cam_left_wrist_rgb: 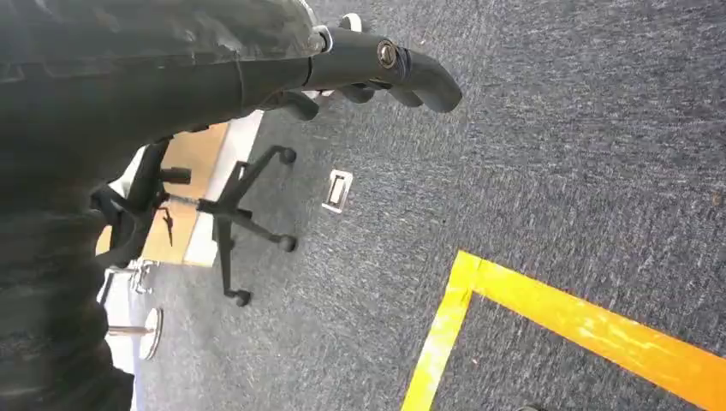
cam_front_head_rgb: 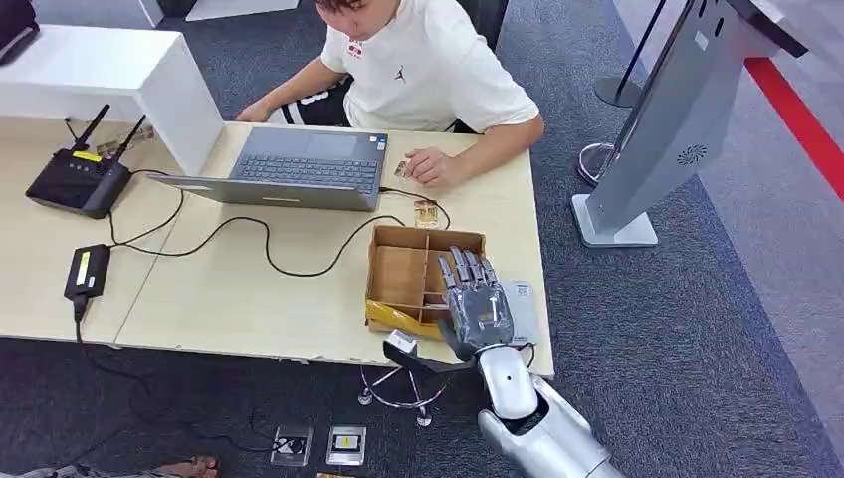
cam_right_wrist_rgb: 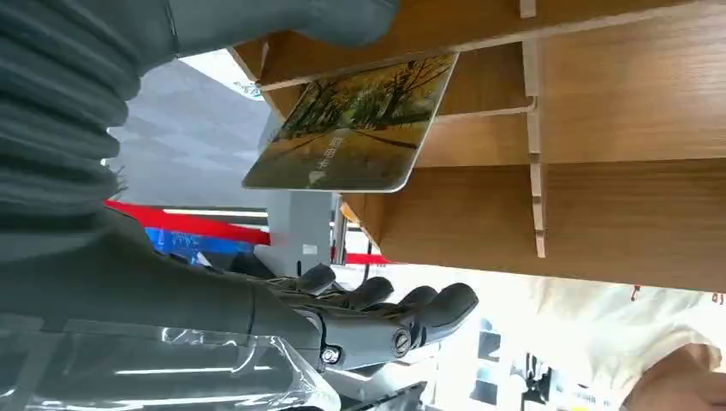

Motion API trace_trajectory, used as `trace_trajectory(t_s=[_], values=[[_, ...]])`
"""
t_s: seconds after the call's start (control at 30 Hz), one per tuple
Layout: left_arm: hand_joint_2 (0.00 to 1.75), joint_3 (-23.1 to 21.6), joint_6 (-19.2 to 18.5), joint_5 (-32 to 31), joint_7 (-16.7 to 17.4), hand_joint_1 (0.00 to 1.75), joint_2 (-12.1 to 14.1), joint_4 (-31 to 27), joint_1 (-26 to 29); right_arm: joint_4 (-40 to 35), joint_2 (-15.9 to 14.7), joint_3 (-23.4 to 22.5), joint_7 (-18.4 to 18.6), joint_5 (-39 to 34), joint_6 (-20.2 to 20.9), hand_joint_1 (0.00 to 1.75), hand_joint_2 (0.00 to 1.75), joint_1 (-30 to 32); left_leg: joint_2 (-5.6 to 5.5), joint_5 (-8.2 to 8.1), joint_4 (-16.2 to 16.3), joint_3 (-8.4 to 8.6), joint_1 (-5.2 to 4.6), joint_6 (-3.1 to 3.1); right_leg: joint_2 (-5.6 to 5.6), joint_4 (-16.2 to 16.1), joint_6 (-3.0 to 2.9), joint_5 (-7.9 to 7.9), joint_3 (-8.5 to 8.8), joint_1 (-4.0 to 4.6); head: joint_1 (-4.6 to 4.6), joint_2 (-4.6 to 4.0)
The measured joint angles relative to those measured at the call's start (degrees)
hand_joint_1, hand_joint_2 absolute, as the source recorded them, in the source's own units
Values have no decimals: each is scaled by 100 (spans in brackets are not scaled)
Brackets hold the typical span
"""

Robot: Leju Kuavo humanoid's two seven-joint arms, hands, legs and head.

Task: Pass the card to the sensor for recognition and then transmit it.

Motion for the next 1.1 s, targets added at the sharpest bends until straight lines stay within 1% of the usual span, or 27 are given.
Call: trace_trajectory(t_s=[0.07, 0.1, 0.17, 0.23, 0.27, 0.3, 0.33, 0.37, 0.43, 0.47, 0.5, 0.53, 0.57, 0.67, 0.7, 0.73, 0.77, 0.93, 0.97, 1.0, 1.1], values=[[175, -2, 0, 0, 0, 0, 0, 0, 0, 58, 0, 0, -35, -15, -33, 14, 175, -11, 0, 0, 0, 0, 0, 0, -1, 0, 0, 0, 0, 0, -2, 0], [175, -2, 0, -2, 2, 0, 0, 0, 0, 86, 2, 0, -44, -31, -59, 17, 175, -11, 0, 0, 0, 0, 0, 0, -1, 0, 0, 0, 0, 0, 0, 0], [175, -2, 2, -2, 0, 0, 0, 0, 0, 132, 2, 0, -64, -53, -103, 44, 175, -15, 0, 0, 0, 0, 0, 0, -1, 0, 0, 0, 0, 0, -2, 0], [175, 0, 11, -2, 11, 0, 0, 0, 0, 189, 7, 0, -99, -70, -147, 52, 175, -32, 0, 0, 0, -1, 0, 0, 0, 0, 0, 0, 0, 0, -2, 0], [175, 0, 11, 0, 15, 0, 0, 0, 0, 230, 18, 0, -110, -79, -169, 70, 175, -42, 0, 0, 0, 0, 0, 0, 0, 0, 0, 0, 0, 0, -2, 0], [175, 0, 13, 4, 15, 0, 0, 0, 0, 254, 20, 0, -118, -81, -177, 82, 175, -47, 0, 0, 0, -1, 0, 0, -1, 0, 0, 0, 0, 0, -2, 0], [175, 0, 13, 15, 15, 0, 0, 0, 0, 278, 26, 0, -129, -81, -186, 89, 175, -50, 0, 0, 0, -1, 0, 0, -1, 0, 0, 0, 0, 0, -2, 0], [175, 2, 15, 24, 15, 0, 0, 0, 0, 309, 35, 0, -134, -81, -186, 101, 175, -53, 0, 0, 0, -1, 0, 0, -1, 0, 0, 0, 0, 0, 0, 0], [175, 2, 15, 31, 15, 0, 0, 0, 0, 385, 66, 0, -151, -90, -188, 101, 175, -65, 0, 0, 0, -1, 0, 0, 0, 0, 0, 0, -1, 0, -2, 0], [175, 2, 17, 33, 15, 0, 0, 0, -1, 422, 72, 0, -160, -92, -195, 112, 175, -72, 0, 0, 0, -1, 0, 0, -1, 0, 0, 0, 0, 0, -2, 0], [175, 2, 17, 33, 17, 0, 0, 0, 0, 440, 79, 0, -162, -99, -197, 112, 175, -75, 0, 0, 0, -1, 0, 0, -1, 0, 0, 0, 0, 0, -2, 0], [175, 2, 17, 31, 15, 0, 0, 0, 0, 460, 79, 0, -164, -105, -210, 117, 175, -76, 0, 0, 0, -1, 0, 0, -1, 0, 0, 0, 0, 0, 0, 2], [175, 2, 17, 33, 15, 0, 0, 0, 0, 471, 83, 0, -166, -120, -230, 127, 175, -83, 0, 0, 0, 0, 0, 0, -1, 0, 0, 0, 0, 0, -2, 0], [175, 0, 15, 31, 15, 0, 0, 0, 0, 490, 94, 0, -175, -155, -282, 126, 175, -103, 0, 0, 0, 1, 0, 0, 0, 0, 0, 0, 0, 0, -2, 0], [175, 0, 15, 28, 15, 0, 0, 0, 0, 497, 94, 0, -175, -164, -302, 134, 175, -105, 0, 0, 0, 1, 0, 0, -1, 0, 0, 0, 1, 0, -2, 2], [175, 0, 13, 22, 15, 0, 0, 0, 0, 506, 94, -2, -175, -171, -317, 147, 175, -109, 0, 0, 0, 1, 0, 0, -1, 0, 0, 0, 1, 0, 0, 0], [175, 0, 11, 17, 15, 0, 0, 0, 0, 514, 94, 0, -173, -175, -330, 152, 175, -113, 0, 0, 0, 1, 0, 0, -1, 0, 0, 0, 1, 0, -2, 2], [175, 0, 4, -22, 15, 0, 0, 0, 0, 545, 94, 0, -160, -186, -365, 155, 175, -120, 0, 0, 0, 1, 0, 0, -1, 0, 0, 0, 1, 0, -2, 2], [175, 0, 2, -24, 15, 0, 0, 0, 0, 552, 94, 0, -156, -186, -369, 150, 175, -121, 0, 0, 0, 1, 0, 0, -1, 0, 0, 0, 1, 0, -2, 0], [175, 0, 0, -26, 15, 0, 0, 0, 0, 554, 94, 0, -153, -186, -374, 148, 175, -121, 0, 0, 0, 1, 0, 0, -1, 0, 0, 0, 1, 0, -2, 2], [175, 0, 0, -39, 15, 0, 0, 0, 0, 558, 94, 0, -138, -188, -402, 152, 175, -121, 0, 0, 0, 2, 0, 0, -1, 0, 0, 0, 1, 0, -2, 0]])
